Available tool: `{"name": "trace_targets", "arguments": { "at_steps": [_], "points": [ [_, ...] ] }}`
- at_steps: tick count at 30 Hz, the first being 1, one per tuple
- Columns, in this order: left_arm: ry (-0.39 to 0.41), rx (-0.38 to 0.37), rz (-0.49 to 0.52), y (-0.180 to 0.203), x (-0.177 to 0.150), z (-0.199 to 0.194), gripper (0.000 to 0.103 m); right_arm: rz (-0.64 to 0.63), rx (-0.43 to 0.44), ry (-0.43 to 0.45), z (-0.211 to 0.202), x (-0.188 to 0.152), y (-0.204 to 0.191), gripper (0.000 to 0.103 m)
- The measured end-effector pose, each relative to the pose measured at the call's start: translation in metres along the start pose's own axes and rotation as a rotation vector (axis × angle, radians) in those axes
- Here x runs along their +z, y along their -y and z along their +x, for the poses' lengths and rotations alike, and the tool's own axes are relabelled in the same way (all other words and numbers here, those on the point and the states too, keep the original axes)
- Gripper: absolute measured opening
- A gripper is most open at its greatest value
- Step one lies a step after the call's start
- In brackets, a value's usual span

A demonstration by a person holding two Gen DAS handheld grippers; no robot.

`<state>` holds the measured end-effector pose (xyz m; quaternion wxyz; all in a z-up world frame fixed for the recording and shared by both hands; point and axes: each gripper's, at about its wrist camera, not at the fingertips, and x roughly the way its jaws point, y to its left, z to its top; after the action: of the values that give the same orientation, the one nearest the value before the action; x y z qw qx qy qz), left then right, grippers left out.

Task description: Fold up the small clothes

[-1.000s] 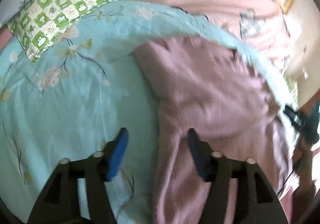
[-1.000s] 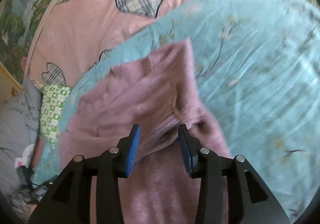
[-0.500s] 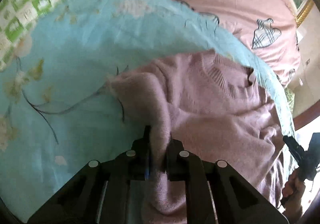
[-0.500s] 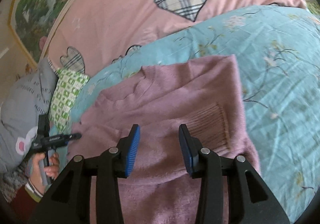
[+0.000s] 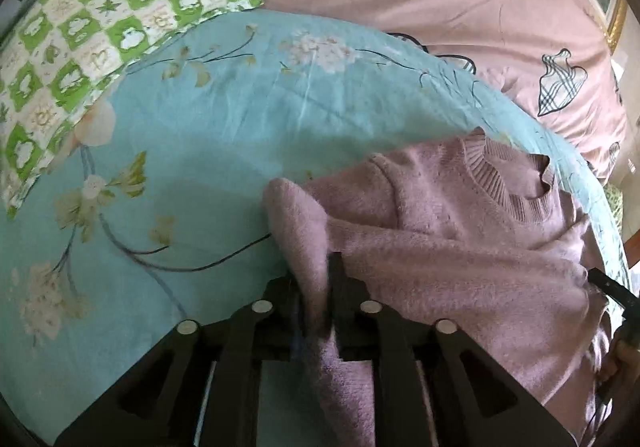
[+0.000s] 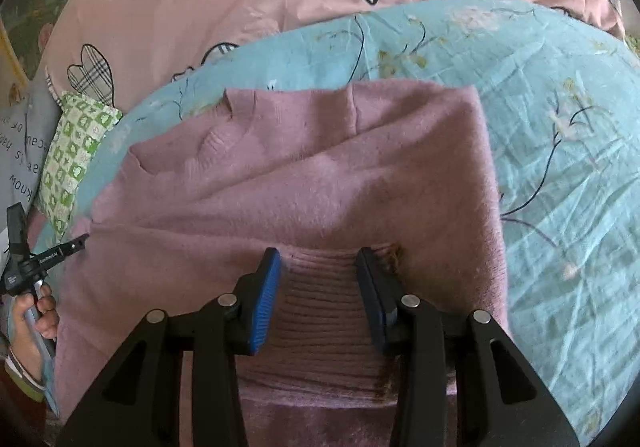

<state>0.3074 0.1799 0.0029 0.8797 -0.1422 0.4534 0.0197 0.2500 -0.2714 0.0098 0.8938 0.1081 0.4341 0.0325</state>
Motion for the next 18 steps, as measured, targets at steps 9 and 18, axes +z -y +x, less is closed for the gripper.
{"name": "trace_targets", "arguments": {
  "at_steps": [9,18],
  "points": [
    [-0.002,0.036,-0.016,-0.006,-0.045,-0.065,0.041,0.015,0.099,0.051,-0.06,-0.028,-0.001,0.053],
    [-0.079,-0.042,-0.037,0.001,-0.142,-0.119,0.055,0.033,0.113,0.026,-0.116,-0.09,0.008,0.06]
  ]
}}
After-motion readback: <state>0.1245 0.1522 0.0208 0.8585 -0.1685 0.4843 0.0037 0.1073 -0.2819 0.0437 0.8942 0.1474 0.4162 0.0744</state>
